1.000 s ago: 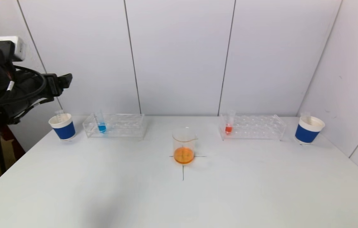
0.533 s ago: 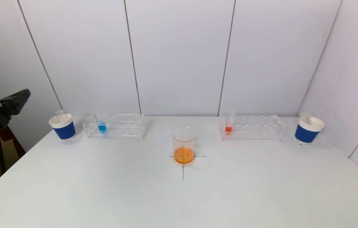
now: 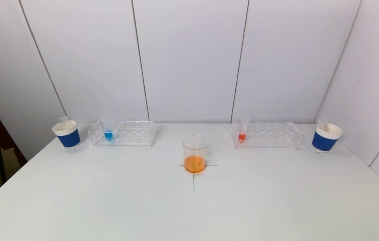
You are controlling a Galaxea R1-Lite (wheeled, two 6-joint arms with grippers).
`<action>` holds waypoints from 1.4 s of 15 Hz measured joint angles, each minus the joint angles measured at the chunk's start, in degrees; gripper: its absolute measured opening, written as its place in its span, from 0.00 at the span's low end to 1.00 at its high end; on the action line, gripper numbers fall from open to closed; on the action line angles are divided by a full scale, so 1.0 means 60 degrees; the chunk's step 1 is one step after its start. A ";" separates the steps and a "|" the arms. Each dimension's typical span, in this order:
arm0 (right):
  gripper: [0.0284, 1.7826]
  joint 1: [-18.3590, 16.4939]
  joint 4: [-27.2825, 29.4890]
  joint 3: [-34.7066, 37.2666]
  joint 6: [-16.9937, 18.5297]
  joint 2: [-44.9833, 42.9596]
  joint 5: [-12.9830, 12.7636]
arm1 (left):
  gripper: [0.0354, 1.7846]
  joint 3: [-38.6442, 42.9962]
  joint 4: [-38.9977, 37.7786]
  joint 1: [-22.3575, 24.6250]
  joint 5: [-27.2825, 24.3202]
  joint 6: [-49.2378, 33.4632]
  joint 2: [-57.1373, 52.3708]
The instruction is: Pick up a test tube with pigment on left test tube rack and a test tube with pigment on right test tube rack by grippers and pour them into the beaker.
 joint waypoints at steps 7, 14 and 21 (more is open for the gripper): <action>0.99 0.0000 -0.0004 0.0000 0.0006 0.0000 0.0000 | 0.99 0.1713 0.2231 -0.0037 -0.1020 0.0033 -0.3578; 0.99 0.0000 -0.0004 0.0000 0.0006 0.0000 0.0000 | 0.99 0.3757 0.1615 -0.0024 -0.1609 -0.0047 -0.4283; 0.99 0.0000 -0.0004 0.0000 0.0014 0.0000 0.0000 | 0.99 0.4066 0.1528 -0.0024 -0.2003 -0.0325 -0.4297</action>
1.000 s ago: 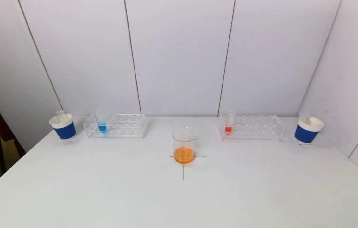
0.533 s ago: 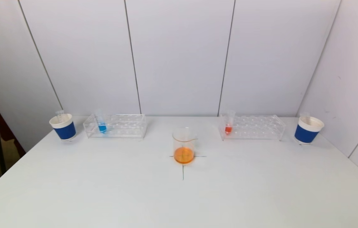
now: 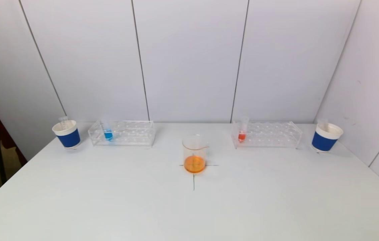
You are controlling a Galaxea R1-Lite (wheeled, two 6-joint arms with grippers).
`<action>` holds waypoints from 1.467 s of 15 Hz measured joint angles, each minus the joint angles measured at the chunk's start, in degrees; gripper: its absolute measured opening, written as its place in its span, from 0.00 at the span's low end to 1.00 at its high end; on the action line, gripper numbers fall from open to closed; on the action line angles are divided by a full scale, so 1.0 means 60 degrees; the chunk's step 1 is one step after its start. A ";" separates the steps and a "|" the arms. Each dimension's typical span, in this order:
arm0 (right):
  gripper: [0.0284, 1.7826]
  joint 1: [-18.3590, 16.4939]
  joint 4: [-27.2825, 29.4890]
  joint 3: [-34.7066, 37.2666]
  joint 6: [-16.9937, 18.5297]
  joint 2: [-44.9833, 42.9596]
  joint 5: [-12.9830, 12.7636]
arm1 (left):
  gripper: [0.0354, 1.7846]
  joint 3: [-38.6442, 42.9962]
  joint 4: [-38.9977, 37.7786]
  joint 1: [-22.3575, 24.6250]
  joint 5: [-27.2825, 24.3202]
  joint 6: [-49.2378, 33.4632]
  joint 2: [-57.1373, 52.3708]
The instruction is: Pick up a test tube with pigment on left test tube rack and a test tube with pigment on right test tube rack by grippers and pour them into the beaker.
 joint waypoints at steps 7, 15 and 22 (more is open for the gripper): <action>0.99 0.0000 0.0000 0.0000 0.0000 0.0000 0.0000 | 0.99 0.0008 0.0018 0.0000 -0.0002 -0.0012 0.0000; 0.99 0.0000 -0.0004 0.0000 -0.0004 0.0000 -0.0016 | 0.99 0.0008 0.0028 0.0000 0.0000 -0.0012 0.0004; 0.99 0.0000 -0.0010 0.0000 0.0077 0.0000 -0.0132 | 0.99 0.0004 0.0033 0.0000 -0.0002 -0.0012 0.0008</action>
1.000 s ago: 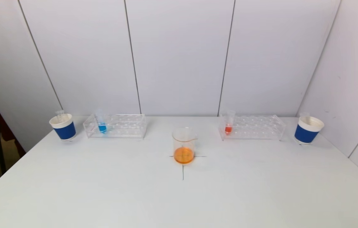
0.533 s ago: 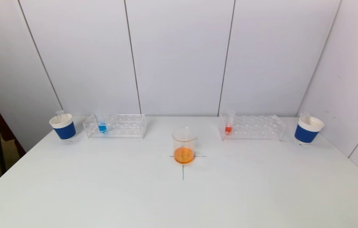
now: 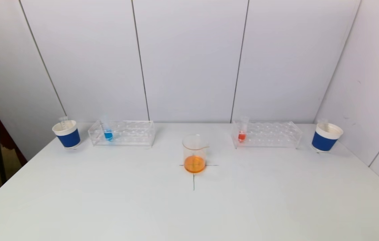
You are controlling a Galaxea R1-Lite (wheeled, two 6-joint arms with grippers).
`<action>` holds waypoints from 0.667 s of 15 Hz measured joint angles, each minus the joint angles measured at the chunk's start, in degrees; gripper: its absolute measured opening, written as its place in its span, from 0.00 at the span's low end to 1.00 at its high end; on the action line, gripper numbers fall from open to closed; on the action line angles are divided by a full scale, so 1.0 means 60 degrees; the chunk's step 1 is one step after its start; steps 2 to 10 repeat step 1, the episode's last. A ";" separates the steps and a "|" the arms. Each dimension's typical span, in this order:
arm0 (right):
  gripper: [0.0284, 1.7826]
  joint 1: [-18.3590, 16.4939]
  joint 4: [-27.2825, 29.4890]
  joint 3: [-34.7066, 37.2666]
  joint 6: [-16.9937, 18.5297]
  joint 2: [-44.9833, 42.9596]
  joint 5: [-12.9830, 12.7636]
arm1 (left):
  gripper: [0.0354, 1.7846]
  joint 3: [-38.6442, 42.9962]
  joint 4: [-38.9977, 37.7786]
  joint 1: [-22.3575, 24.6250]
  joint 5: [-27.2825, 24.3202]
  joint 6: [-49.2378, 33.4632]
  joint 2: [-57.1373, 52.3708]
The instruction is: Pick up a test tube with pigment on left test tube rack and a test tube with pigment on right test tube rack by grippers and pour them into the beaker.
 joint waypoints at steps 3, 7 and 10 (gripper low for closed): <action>0.99 0.0000 -0.0004 0.0000 -0.0004 0.0000 0.0000 | 0.99 0.0000 -0.0004 0.0000 0.0002 0.0000 0.0000; 0.99 0.0000 -0.0004 0.0000 -0.0004 0.0000 0.0000 | 0.99 0.0000 -0.0004 0.0000 0.0002 0.0000 0.0000; 0.99 0.0000 -0.0004 0.0000 -0.0004 0.0000 0.0000 | 0.99 0.0000 -0.0004 0.0000 0.0002 0.0000 0.0000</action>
